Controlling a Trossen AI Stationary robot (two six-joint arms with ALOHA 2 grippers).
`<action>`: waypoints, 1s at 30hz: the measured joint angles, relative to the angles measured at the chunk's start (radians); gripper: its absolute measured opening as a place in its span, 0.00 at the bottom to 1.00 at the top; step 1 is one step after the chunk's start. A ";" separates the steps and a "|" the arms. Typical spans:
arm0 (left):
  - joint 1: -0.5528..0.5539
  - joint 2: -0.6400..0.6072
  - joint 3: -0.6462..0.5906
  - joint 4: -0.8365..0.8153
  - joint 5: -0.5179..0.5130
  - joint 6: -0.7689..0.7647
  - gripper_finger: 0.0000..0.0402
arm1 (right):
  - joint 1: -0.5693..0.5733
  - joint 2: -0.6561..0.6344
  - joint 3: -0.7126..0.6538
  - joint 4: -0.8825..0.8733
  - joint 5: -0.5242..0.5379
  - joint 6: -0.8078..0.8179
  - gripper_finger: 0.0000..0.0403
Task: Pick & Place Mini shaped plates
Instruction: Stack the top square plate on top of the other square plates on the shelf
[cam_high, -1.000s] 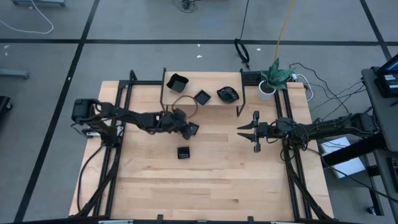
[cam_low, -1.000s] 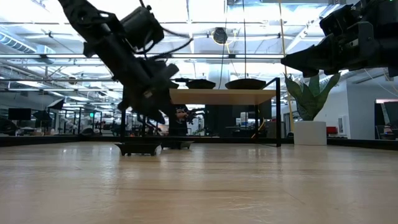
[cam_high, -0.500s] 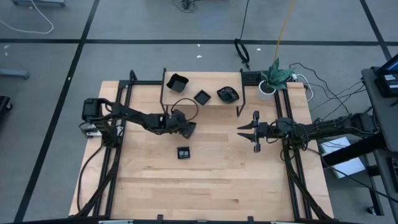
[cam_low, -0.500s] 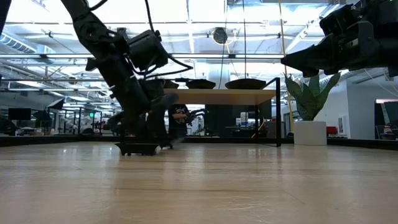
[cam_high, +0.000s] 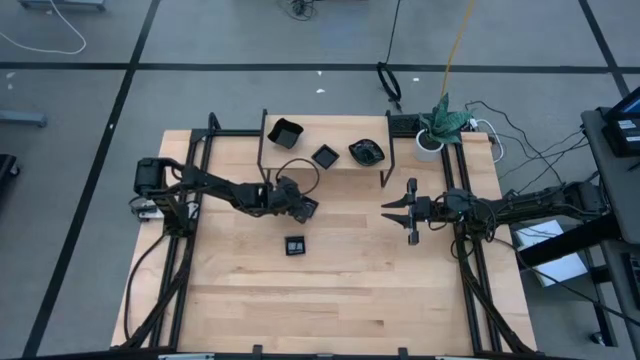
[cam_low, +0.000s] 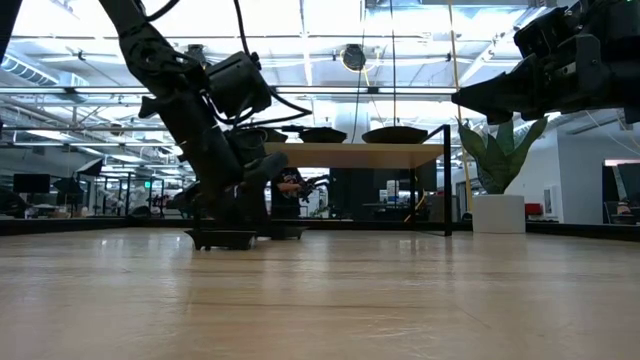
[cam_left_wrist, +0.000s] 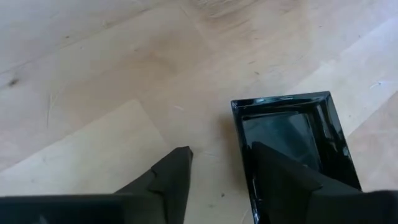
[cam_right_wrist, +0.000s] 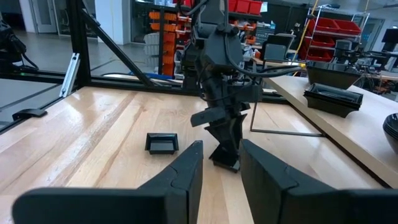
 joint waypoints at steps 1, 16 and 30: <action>0.000 0.000 0.000 0.000 0.002 0.000 0.40 | 0.000 0.000 0.000 0.000 0.000 0.000 0.23; -0.038 -0.088 -0.001 0.004 0.073 0.061 0.03 | 0.000 0.000 0.000 -0.003 0.000 0.000 0.23; -0.128 -0.294 0.321 -0.154 0.052 0.382 0.01 | 0.000 0.000 0.000 0.000 0.001 0.000 0.23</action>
